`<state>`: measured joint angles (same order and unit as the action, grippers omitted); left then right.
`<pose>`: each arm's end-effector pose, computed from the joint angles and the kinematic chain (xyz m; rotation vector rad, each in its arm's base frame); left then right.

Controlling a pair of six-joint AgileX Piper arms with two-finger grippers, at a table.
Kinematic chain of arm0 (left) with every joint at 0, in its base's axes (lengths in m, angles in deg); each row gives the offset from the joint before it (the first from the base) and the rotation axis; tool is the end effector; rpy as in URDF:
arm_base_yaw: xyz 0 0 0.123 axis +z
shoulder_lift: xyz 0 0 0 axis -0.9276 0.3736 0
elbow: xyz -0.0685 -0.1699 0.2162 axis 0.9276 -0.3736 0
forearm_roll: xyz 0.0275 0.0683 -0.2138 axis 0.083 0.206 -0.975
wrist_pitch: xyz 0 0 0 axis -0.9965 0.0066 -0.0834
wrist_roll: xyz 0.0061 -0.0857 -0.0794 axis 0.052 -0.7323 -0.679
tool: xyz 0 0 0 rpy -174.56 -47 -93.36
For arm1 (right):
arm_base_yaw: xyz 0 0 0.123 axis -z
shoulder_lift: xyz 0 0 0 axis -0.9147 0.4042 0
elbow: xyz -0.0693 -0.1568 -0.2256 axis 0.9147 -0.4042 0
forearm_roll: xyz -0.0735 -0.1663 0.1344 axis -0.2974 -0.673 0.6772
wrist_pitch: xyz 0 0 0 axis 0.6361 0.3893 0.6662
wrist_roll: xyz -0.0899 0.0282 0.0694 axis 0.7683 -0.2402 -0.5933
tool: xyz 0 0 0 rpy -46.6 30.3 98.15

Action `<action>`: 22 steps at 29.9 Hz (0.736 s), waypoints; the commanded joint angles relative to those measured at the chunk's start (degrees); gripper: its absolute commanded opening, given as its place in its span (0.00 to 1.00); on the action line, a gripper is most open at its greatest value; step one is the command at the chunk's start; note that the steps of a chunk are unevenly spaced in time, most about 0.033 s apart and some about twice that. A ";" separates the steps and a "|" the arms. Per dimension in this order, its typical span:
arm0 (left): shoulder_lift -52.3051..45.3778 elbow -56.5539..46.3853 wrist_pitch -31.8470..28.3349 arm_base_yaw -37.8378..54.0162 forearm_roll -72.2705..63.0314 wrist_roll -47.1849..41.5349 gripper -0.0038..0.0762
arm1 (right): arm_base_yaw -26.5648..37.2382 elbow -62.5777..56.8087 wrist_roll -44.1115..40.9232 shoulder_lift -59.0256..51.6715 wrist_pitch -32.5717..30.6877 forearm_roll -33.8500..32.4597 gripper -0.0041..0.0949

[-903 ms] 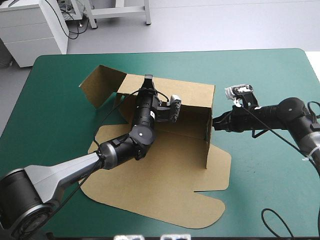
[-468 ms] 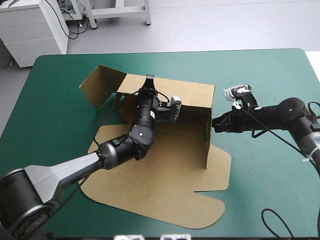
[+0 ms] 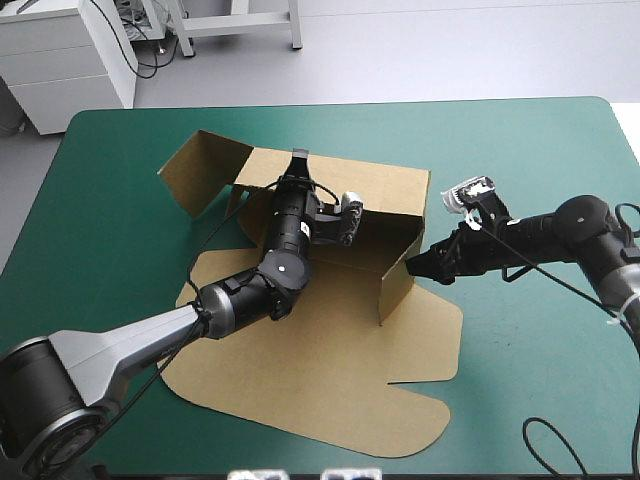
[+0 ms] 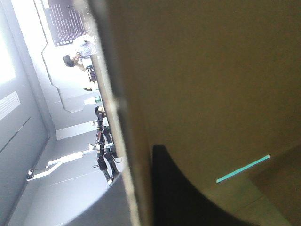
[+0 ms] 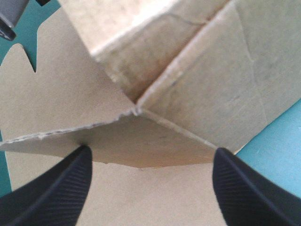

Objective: Fold the box

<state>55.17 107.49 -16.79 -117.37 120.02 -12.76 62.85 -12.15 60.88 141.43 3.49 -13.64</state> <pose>0.3005 -0.2300 0.2979 1.5463 1.1934 1.1171 0.2522 0.0926 0.2897 -0.7819 2.3089 0.8057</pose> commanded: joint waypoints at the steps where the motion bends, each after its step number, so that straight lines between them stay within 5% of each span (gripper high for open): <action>1: -2.17 1.70 0.99 -0.22 6.89 0.19 0.04 | 0.06 1.29 0.79 -2.23 1.12 2.35 0.86; 12: -2.17 1.70 0.75 -0.22 6.89 0.19 0.04 | -3.40 -1.02 -0.94 -2.13 8.35 3.03 0.86; 22: -2.17 1.70 0.61 -0.22 6.89 0.19 0.04 | -11.24 -5.56 -1.30 -2.34 27.36 6.60 0.86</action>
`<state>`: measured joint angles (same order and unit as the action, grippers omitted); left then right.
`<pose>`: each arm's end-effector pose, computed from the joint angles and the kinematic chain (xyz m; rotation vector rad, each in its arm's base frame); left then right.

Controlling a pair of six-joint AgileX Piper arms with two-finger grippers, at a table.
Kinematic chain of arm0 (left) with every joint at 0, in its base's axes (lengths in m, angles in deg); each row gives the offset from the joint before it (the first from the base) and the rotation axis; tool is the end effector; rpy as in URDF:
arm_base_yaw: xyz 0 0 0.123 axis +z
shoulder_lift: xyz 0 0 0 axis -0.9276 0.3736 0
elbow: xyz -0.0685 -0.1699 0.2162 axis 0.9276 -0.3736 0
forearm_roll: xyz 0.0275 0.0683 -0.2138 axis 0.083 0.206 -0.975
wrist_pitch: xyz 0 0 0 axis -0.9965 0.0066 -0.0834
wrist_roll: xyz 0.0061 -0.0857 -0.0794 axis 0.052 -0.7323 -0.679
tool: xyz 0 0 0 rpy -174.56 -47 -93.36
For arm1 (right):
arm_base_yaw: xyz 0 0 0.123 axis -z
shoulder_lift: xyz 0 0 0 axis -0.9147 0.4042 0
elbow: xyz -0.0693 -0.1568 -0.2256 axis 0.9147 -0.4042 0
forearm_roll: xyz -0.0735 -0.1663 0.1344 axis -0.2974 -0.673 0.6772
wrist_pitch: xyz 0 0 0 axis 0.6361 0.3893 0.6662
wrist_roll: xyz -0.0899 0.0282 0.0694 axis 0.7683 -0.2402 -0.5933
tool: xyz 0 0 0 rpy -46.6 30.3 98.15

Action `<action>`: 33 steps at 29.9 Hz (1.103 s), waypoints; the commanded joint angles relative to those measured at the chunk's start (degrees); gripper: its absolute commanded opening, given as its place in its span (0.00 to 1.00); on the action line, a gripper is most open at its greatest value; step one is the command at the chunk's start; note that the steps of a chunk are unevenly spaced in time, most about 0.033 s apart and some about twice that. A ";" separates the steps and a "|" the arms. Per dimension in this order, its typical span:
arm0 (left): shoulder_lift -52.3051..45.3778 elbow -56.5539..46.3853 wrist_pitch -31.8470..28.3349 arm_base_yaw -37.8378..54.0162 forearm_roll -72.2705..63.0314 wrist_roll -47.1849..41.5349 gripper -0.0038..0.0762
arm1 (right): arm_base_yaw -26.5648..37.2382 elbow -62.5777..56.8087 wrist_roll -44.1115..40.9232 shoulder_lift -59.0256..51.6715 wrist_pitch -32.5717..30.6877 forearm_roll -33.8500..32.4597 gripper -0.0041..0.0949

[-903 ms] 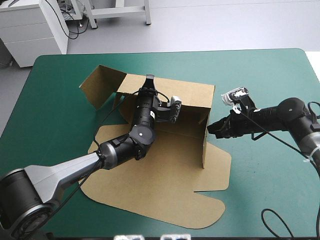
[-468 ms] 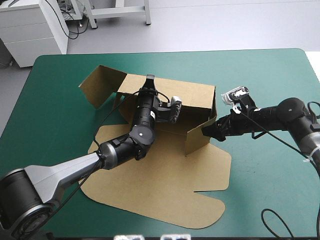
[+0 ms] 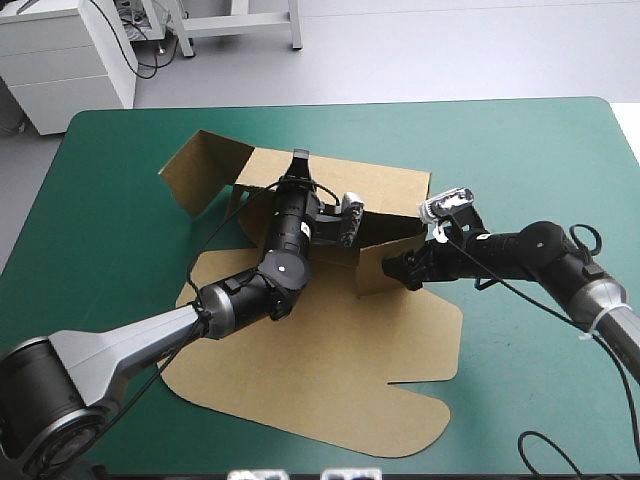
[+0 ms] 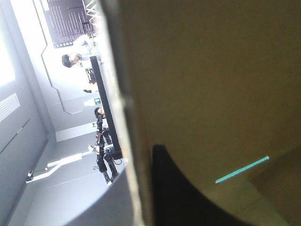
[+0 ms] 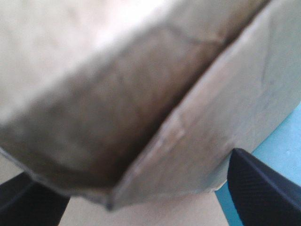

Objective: Fold the box

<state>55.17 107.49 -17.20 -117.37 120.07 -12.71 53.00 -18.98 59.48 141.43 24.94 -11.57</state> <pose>0.3003 -0.2307 0.2976 1.5511 1.1886 1.1112 0.2588 0.1187 0.2652 -0.6608 2.2643 0.6473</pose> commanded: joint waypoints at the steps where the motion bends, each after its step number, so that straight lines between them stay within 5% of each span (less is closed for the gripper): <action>1: -2.17 1.70 1.01 -0.22 6.83 0.14 0.04 | -2.02 1.27 0.10 -2.34 7.55 5.54 0.86; 13: -2.17 1.70 1.01 -0.22 6.83 0.14 0.04 | -9.43 1.18 -6.45 -2.23 24.59 5.16 0.83; 33: -2.17 1.70 1.76 -0.22 6.83 0.14 0.04 | -9.53 -5.89 -9.96 -2.23 31.15 4.03 0.70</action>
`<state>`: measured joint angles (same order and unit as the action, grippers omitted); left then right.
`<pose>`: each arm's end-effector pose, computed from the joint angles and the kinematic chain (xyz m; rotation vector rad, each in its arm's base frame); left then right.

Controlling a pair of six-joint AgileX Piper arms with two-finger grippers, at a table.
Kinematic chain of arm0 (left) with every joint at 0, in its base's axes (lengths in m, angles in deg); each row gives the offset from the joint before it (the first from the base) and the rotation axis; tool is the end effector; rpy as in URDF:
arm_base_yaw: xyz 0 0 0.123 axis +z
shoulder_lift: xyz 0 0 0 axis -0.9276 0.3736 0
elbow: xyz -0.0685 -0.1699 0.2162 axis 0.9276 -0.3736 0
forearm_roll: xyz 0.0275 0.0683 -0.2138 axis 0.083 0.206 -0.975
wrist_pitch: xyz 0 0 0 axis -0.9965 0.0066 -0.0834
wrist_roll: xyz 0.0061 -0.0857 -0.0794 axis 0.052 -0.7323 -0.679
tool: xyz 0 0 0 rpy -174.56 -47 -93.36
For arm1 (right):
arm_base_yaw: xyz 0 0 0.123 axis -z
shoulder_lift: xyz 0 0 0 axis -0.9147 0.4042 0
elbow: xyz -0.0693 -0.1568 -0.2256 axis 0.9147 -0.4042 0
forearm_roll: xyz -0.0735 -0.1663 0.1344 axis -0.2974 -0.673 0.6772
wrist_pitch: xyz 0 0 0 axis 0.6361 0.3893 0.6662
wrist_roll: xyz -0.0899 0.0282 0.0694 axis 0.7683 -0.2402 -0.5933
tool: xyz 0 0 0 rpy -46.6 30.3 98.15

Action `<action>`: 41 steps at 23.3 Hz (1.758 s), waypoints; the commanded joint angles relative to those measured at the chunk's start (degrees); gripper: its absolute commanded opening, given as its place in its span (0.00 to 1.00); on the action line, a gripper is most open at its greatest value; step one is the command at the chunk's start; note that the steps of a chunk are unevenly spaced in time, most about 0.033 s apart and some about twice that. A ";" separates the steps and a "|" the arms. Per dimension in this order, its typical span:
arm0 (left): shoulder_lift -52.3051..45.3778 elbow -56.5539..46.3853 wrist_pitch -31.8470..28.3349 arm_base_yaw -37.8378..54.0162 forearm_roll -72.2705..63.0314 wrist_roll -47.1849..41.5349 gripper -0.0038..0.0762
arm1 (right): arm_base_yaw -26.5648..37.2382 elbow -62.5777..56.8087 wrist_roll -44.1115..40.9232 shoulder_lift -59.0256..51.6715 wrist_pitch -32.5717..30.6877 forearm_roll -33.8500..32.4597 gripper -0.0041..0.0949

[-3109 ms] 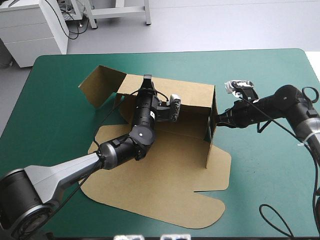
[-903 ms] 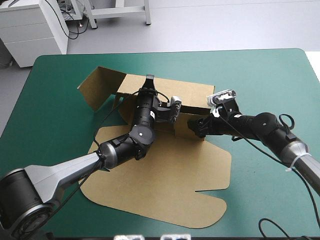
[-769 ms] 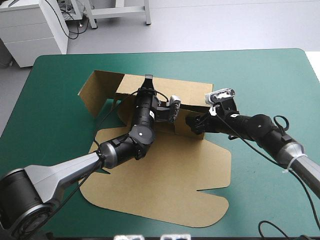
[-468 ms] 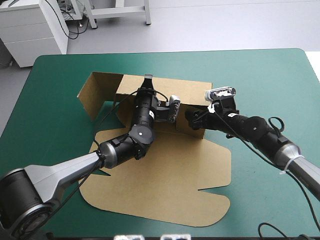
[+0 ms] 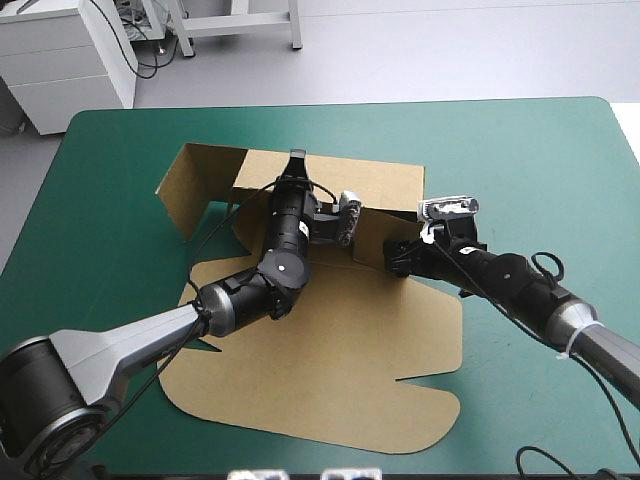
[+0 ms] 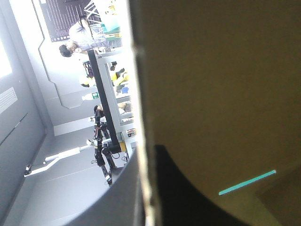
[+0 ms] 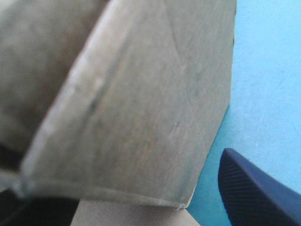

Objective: Fold the box

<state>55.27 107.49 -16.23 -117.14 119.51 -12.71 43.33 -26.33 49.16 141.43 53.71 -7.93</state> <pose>0.3017 -0.2276 0.2970 1.5403 1.2108 1.1245 0.2661 0.1275 0.2469 -0.2759 2.1990 0.4761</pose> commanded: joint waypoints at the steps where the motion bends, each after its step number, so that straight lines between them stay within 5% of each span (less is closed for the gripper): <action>1: -2.28 1.70 0.78 -0.45 7.39 0.14 0.04 | 0.14 1.46 0.36 -2.23 2.19 0.46 0.52; 2: -2.28 1.70 0.78 -0.45 7.39 0.14 0.04 | 0.14 1.46 0.36 -2.23 2.04 0.46 0.41; 3: -2.28 1.70 0.78 -0.45 7.39 0.14 0.04 | 0.14 1.46 0.36 -2.23 2.04 0.46 0.12; 4: -2.28 1.70 0.78 -0.45 7.39 0.14 0.04 | 0.14 1.46 0.36 -2.23 2.19 0.46 0.01; 14: -2.23 1.70 1.64 -0.45 7.39 0.14 0.06 | 0.14 5.65 0.45 -2.15 2.08 1.12 0.02; 16: -2.23 1.70 1.26 -0.45 7.39 0.14 0.20 | 0.14 5.89 1.94 -2.15 2.19 1.12 0.02; 18: -2.23 1.70 1.26 -0.45 7.39 -0.43 0.44 | 0.14 5.89 3.61 -2.15 2.45 1.12 0.03; 21: -2.23 1.70 0.53 -0.45 7.48 -1.60 0.63 | 0.14 7.46 3.79 -0.36 2.86 0.53 0.03; 29: -2.23 1.70 9.00 -3.86 7.48 -1.76 0.65 | 1.31 20.49 4.09 9.89 3.36 -0.58 0.03; 41: -2.23 1.70 16.21 -14.79 7.22 -3.53 0.64 | 7.30 21.32 4.07 10.75 -0.48 -2.85 0.03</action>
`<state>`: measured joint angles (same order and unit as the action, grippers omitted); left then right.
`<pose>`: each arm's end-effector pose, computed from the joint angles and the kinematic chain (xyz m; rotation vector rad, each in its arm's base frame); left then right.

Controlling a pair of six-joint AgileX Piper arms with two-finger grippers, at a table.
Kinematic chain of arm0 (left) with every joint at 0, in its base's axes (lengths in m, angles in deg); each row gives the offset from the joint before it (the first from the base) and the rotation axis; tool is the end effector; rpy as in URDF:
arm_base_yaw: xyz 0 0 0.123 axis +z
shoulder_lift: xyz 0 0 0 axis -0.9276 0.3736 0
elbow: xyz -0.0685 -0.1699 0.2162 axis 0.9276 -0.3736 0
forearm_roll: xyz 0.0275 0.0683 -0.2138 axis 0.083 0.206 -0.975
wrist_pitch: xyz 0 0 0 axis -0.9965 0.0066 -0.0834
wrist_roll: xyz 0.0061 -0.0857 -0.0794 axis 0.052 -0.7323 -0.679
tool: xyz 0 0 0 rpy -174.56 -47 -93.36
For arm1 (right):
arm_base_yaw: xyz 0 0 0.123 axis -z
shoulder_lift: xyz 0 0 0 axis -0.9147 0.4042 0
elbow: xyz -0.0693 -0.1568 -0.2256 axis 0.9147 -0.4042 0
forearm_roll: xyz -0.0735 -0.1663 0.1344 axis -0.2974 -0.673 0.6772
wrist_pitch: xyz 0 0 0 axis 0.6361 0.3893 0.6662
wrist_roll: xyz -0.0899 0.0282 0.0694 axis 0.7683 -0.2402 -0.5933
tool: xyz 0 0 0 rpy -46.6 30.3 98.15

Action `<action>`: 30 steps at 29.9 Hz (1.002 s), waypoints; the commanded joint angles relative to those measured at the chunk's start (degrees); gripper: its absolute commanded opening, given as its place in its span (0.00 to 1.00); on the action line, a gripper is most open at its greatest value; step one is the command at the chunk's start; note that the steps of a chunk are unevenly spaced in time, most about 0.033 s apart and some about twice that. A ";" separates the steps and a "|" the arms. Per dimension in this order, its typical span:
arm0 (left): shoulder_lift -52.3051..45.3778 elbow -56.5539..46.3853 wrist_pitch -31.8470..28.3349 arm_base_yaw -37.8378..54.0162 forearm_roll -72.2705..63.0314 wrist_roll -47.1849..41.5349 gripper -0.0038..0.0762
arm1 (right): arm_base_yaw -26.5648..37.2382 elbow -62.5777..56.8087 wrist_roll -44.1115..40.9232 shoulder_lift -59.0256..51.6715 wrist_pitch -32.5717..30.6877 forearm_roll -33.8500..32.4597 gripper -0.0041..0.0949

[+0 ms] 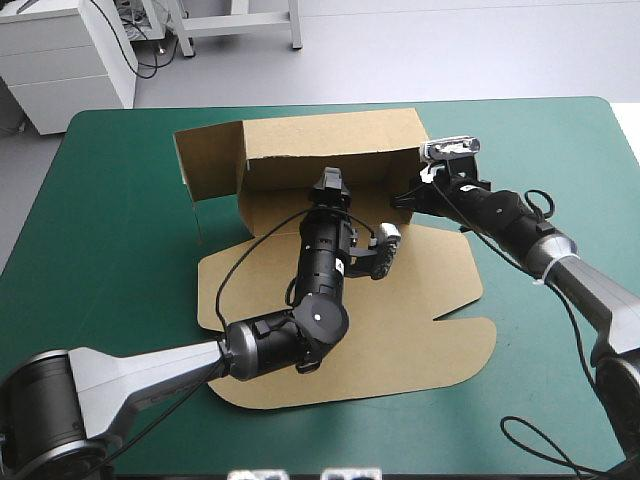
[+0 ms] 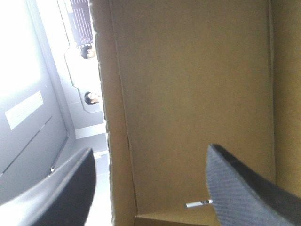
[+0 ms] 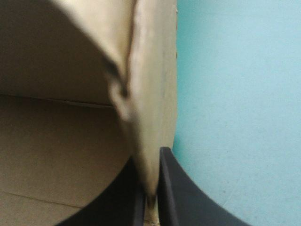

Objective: Fold the box

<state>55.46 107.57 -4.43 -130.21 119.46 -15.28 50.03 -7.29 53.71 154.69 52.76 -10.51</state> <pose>0.2494 -0.2695 0.3057 1.4849 1.1338 1.1406 0.3544 0.1186 0.2705 -0.2851 2.0914 0.3594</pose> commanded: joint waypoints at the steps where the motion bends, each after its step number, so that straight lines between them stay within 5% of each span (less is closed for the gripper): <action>1: -2.41 1.62 5.20 -2.03 7.03 -0.96 0.64 | 0.59 2.29 -0.47 -2.52 0.47 -0.77 0.03; 5: -2.41 1.62 7.01 -2.85 5.62 -0.96 0.60 | 0.59 2.29 -0.96 -2.52 -0.08 -0.90 0.03; 7: -2.41 1.62 7.11 -2.85 3.61 -0.96 0.41 | 0.59 2.29 -1.10 -2.52 -0.87 -1.03 0.03; 9: -2.41 1.62 6.84 -2.72 0.30 -0.53 0.06 | 0.59 2.29 -1.22 -2.49 -2.19 -1.30 0.03; 15: -5.87 2.53 3.86 -2.84 -3.40 -0.07 0.06 | 0.88 2.29 -6.87 -2.49 -3.77 -6.38 0.03; 20: -11.67 8.47 -3.27 1.13 -19.26 1.84 0.06 | 0.88 2.41 -10.88 -2.49 -4.52 -10.19 0.03; 30: -22.03 17.89 -10.45 30.75 -65.14 18.01 0.06 | 0.88 2.41 -11.74 -2.49 -5.30 -10.79 0.03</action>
<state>37.81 123.21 -11.05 -107.13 62.86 0.10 50.54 -7.01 42.70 154.70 45.43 -22.65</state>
